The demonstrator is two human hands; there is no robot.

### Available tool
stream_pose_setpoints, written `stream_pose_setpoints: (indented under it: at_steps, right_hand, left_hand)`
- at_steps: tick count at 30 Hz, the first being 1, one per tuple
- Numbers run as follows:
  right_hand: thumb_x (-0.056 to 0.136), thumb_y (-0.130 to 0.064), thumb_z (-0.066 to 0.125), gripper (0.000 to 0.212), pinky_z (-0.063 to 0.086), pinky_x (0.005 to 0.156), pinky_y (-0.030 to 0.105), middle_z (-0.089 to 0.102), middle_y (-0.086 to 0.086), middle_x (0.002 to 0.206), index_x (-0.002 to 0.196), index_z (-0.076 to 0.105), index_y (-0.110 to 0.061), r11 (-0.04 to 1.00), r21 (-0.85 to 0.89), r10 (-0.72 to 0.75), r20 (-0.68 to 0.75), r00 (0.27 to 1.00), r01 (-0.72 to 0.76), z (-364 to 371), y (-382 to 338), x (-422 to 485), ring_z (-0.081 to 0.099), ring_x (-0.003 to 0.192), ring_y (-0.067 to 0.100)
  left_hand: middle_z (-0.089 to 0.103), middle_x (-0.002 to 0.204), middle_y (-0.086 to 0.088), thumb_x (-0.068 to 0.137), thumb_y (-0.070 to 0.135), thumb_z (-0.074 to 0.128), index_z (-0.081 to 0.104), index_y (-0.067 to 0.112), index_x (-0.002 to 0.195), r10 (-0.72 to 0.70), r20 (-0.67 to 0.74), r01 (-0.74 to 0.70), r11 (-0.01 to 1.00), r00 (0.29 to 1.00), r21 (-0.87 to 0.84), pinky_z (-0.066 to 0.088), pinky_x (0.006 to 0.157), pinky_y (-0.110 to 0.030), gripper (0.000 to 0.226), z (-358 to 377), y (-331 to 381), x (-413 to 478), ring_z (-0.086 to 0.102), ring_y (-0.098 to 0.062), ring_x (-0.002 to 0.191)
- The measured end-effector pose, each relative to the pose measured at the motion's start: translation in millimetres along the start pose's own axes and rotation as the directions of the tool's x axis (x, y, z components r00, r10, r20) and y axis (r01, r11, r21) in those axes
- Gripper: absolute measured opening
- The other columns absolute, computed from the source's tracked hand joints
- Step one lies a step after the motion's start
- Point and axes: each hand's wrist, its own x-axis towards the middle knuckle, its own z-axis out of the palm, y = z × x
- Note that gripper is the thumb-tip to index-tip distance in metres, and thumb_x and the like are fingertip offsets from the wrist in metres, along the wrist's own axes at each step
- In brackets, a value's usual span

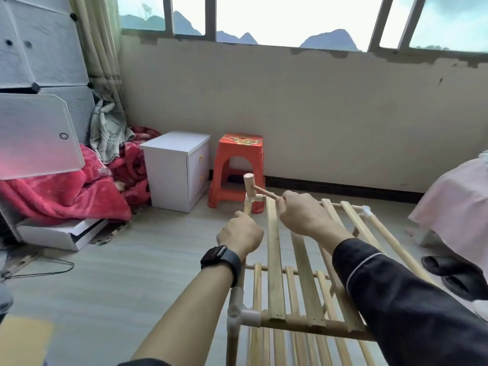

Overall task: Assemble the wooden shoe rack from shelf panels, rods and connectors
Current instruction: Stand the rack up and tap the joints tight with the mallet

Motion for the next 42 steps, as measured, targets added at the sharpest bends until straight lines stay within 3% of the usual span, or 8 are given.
stream_pose_setpoints:
  at_steps: [10, 14, 18, 24, 28, 34, 38, 42]
  right_hand:
    - [0.108, -0.038, 0.037, 0.027, 0.038, 0.042, 0.02, 0.057, -0.003, 0.062, 0.09, 0.054, -0.028, 0.948, 0.312, 0.025, -0.274, 0.962, 0.064, -26, 72, -89, 0.048, 0.044, 0.007]
    - [0.108, -0.037, 0.038, 0.028, 0.04, 0.045, 0.025, 0.057, -0.004, 0.061, 0.087, 0.054, -0.029, 0.936, 0.352, 0.117, -0.307, 0.944, -0.002, -31, 101, -127, 0.052, 0.05, 0.008]
    - [0.107, -0.038, 0.04, 0.029, 0.042, 0.052, 0.033, 0.063, -0.01, 0.062, 0.085, 0.056, -0.029, 0.936, 0.342, 0.179, -0.259, 0.949, -0.083, -35, 120, -161, 0.058, 0.056, 0.009]
    - [0.104, -0.036, 0.049, 0.031, 0.037, 0.047, 0.019, 0.058, -0.011, 0.054, 0.079, 0.064, -0.028, 0.918, 0.393, 0.158, -0.246, 0.956, -0.051, -32, 148, -220, 0.053, 0.048, 0.009]
    - [0.105, -0.034, 0.049, 0.031, 0.038, 0.049, 0.016, 0.053, -0.016, 0.05, 0.081, 0.067, -0.028, 0.902, 0.425, 0.187, -0.245, 0.951, -0.068, -28, 162, -238, 0.051, 0.049, 0.006]
    - [0.107, -0.039, 0.044, 0.031, 0.028, 0.042, 0.016, 0.05, -0.012, 0.049, 0.089, 0.065, -0.025, 0.871, 0.488, 0.15, -0.352, 0.924, 0.045, -24, 156, -243, 0.042, 0.041, 0.008]
    - [0.105, -0.043, 0.04, 0.035, 0.038, 0.051, 0.029, 0.056, -0.007, 0.054, 0.082, 0.059, -0.026, 0.97, 0.243, 0.07, -0.208, 0.976, -0.018, -22, 152, -242, 0.053, 0.051, 0.013]
    - [0.106, -0.041, 0.037, 0.034, 0.03, 0.044, 0.018, 0.055, -0.016, 0.056, 0.085, 0.059, -0.025, 0.92, 0.384, 0.084, -0.38, 0.921, 0.075, -21, 146, -248, 0.049, 0.045, 0.013]
  left_hand:
    - [0.059, 0.09, -0.003, 0.1, 0.036, 0.044, 0.058, 0.009, 0.116, -0.023, 0.055, 0.042, 0.925, 0.998, -0.377, 0.045, 0.071, -0.034, 0.034, 22, 38, 42, 0.059, -0.023, 0.081]
    - [0.065, 0.119, -0.016, 0.101, 0.03, 0.046, 0.054, 0.002, 0.128, -0.147, 0.057, 0.152, 0.783, 0.987, -0.603, 0.048, 0.085, -0.037, 0.04, 41, 67, 38, 0.063, -0.036, 0.105]
    - [0.06, 0.131, -0.021, 0.103, 0.03, 0.042, 0.042, 0.001, 0.141, -0.215, 0.009, 0.163, 0.711, 0.977, -0.684, 0.04, 0.073, -0.037, 0.048, 57, 87, 13, 0.061, -0.041, 0.111]
    - [0.068, 0.094, -0.011, 0.1, 0.037, 0.05, 0.056, 0.007, 0.112, 0.09, 0.15, 0.066, 0.605, 0.985, -0.794, 0.049, 0.055, -0.028, 0.033, 83, 81, -31, 0.065, -0.02, 0.073]
    - [0.065, 0.095, -0.01, 0.102, 0.039, 0.048, 0.052, 0.012, 0.109, 0.195, 0.19, 0.057, 0.54, 0.962, -0.84, 0.051, 0.068, -0.034, 0.029, 102, 75, -66, 0.064, -0.022, 0.085]
    - [0.054, 0.073, -0.004, 0.104, 0.042, 0.041, 0.052, 0.013, 0.088, 0.256, 0.086, -0.074, 0.557, 0.963, -0.827, 0.044, 0.062, -0.033, 0.035, 106, 66, -73, 0.053, -0.016, 0.066]
    - [0.059, 0.081, -0.009, 0.104, 0.048, 0.038, 0.052, 0.01, 0.098, 0.273, 0.113, -0.077, 0.597, 0.955, -0.799, 0.045, 0.062, -0.032, 0.04, 106, 61, -72, 0.058, -0.018, 0.07]
    - [0.059, 0.085, -0.01, 0.104, 0.047, 0.039, 0.05, 0.005, 0.112, 0.261, 0.138, -0.05, 0.602, 0.955, -0.797, 0.046, 0.061, -0.031, 0.044, 105, 62, -70, 0.058, -0.018, 0.07]
